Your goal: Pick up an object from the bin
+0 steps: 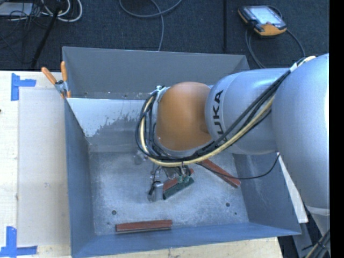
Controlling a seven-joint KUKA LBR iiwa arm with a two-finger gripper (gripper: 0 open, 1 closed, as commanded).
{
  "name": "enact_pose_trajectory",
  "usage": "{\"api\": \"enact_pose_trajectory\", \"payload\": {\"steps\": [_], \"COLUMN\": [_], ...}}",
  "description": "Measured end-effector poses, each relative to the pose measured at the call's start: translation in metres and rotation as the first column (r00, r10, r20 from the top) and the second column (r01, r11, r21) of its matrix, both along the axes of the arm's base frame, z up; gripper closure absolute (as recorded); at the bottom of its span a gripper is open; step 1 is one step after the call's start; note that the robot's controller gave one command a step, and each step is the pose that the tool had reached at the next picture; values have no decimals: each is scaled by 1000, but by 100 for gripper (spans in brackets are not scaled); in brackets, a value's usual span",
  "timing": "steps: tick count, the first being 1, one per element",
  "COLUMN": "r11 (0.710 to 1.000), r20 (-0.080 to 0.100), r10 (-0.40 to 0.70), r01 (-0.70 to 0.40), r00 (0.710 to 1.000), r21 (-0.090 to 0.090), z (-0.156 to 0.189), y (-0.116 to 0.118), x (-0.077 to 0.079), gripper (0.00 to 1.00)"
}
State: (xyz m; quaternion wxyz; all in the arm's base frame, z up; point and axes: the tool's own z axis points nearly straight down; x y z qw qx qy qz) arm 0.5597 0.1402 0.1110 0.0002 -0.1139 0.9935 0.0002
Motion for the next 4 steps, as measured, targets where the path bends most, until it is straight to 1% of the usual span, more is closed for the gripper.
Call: {"api": "enact_pose_trajectory", "payload": {"steps": [1,2,3,4], "r11": [1000,892,893,893], "r20": [-6,4,0,-1], "r10": [-7,452,450,449], "r01": [7,-452,-450,-449], "r00": [1000,892,893,893], "r21": [-1,1,1,2], "z": [-13,-32,-34,-35], "y": [-20,-85,-86,-86], "x": [-3,3,2,2], "gripper": [0,100,0,100]}}
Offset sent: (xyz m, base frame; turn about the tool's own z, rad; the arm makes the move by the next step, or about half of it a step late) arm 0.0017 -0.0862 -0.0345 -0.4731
